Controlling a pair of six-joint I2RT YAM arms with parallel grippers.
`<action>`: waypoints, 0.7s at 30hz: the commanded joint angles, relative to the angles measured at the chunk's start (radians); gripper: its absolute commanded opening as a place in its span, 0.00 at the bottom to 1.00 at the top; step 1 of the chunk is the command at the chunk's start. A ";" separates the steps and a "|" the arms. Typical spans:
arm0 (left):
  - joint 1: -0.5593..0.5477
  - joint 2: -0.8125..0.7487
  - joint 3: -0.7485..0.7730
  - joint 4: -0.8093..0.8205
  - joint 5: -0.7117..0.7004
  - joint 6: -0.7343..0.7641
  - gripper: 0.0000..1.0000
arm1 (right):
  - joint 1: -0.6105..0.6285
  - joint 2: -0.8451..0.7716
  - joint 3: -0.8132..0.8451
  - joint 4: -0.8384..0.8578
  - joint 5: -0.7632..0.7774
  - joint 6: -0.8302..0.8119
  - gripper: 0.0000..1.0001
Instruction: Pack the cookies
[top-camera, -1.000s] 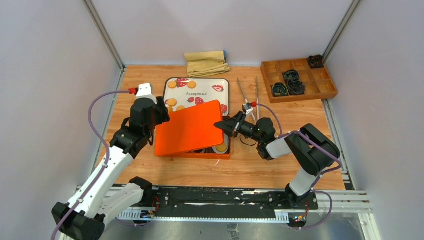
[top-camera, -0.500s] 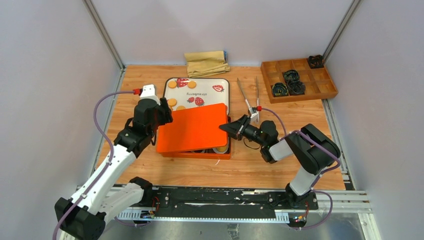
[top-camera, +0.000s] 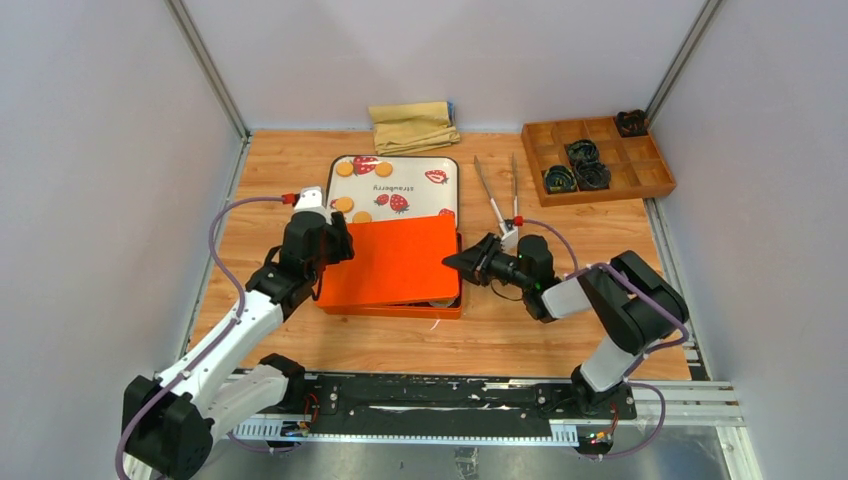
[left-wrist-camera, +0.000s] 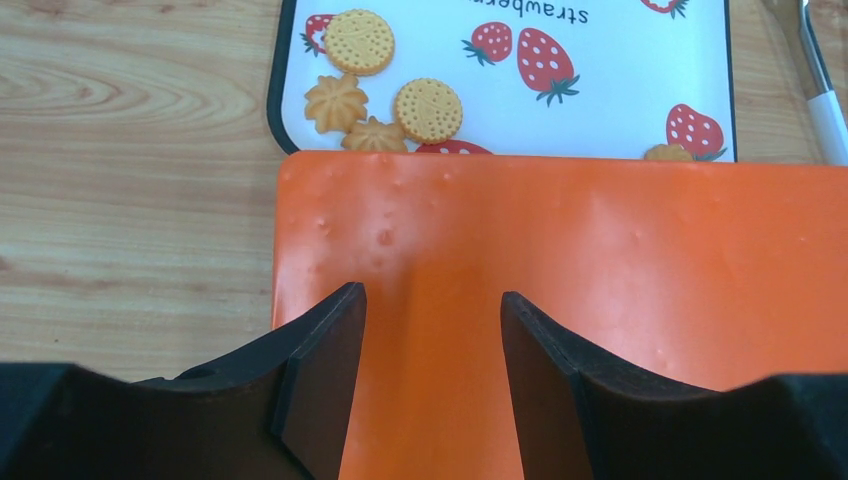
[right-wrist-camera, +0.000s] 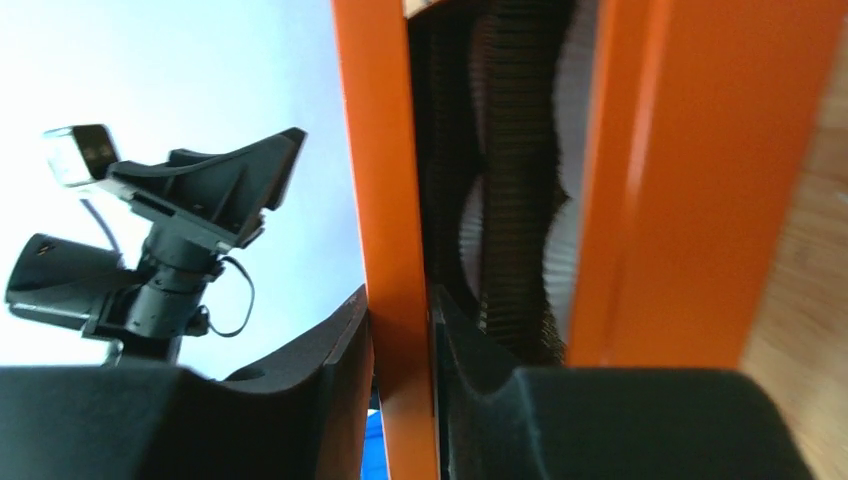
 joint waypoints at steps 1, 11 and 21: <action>-0.005 0.008 -0.049 0.075 0.013 -0.010 0.59 | -0.016 -0.121 0.030 -0.335 0.037 -0.153 0.33; -0.007 0.054 -0.076 0.138 0.056 -0.016 0.58 | -0.018 -0.477 0.164 -1.044 0.282 -0.413 0.56; -0.007 0.025 -0.037 0.077 0.013 -0.017 0.58 | -0.018 -0.525 0.164 -1.178 0.378 -0.432 0.52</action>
